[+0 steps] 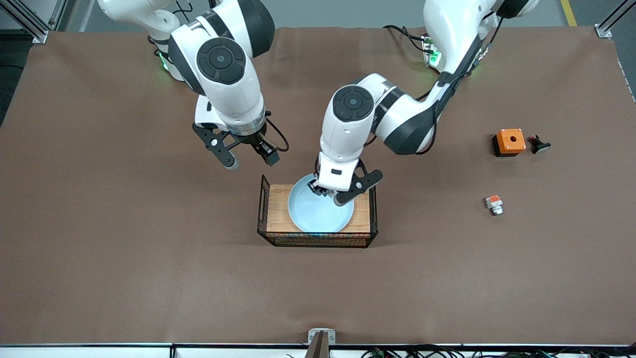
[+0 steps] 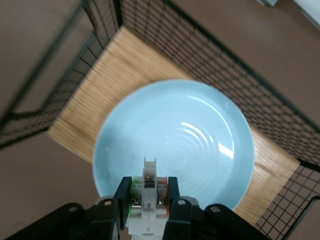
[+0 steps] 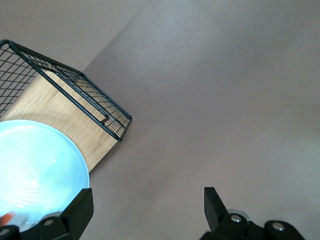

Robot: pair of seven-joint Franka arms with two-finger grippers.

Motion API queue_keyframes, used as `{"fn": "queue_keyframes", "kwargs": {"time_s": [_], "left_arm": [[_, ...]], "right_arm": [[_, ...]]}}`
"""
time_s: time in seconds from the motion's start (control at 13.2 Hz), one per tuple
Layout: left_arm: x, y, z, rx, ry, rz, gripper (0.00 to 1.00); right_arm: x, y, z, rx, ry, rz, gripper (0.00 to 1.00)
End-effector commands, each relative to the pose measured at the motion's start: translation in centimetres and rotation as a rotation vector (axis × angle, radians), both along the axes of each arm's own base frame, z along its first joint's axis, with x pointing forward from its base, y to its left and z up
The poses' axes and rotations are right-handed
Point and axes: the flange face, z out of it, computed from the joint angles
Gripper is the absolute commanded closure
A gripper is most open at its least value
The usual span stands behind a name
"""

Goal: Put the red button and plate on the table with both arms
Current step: 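Grasp the white button with the left gripper while the right gripper approaches, then lift the button toward the orange box while the right gripper nears the plate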

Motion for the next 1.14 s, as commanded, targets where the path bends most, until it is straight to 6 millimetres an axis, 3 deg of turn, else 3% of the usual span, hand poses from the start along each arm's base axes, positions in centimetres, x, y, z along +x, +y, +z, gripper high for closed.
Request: {"fn": "queue_keyframes", "kwargs": {"time_s": [0.0,0.08,0.23,0.38,0.53,0.68,0.83,0.91,0.98,1.06], "left_arm": [[1.0,5.1,5.1,0.059,-0.022,0.031,1.0],[1.3,6.7,7.1,0.064,-0.033,0.02,1.0],[2.5,12.5,10.6,0.099,-0.008,-0.03,1.0],[3.4,18.1,11.5,0.146,0.074,-0.112,1.0],[4.9,24.4,11.0,0.17,0.127,-0.159,1.0],[5.9,29.5,8.3,0.182,0.183,-0.194,1.0],[7.2,34.9,4.8,0.182,0.221,-0.199,1.0],[7.5,37.8,2.3,0.177,0.225,-0.199,1.0],[7.4,39.8,-1.6,0.171,0.225,-0.208,1.0],[7.1,41.1,-4.7,0.169,0.203,-0.211,1.0]], "right_arm": [[0.1,0.0,-0.1,-0.001,-0.016,-0.011,0.02],[0.0,0.1,-0.6,0.001,-0.016,-0.011,0.02],[-0.6,1.2,-1.7,0.036,-0.02,-0.019,0.03],[-0.6,2.4,-2.4,0.104,-0.05,-0.159,0.03],[-1.9,5.3,-2.7,0.128,-0.079,-0.225,0.04],[-1.5,6.4,-3.5,0.159,-0.11,-0.376,0.04],[-1.6,7.3,-4.9,0.15,-0.105,-0.401,0.04],[-1.4,7.6,-5.4,0.155,-0.107,-0.432,0.04],[-1.0,7.8,-6.0,0.168,-0.116,-0.482,0.04],[-0.6,8.2,-7.3,0.167,-0.112,-0.517,0.04]]}}
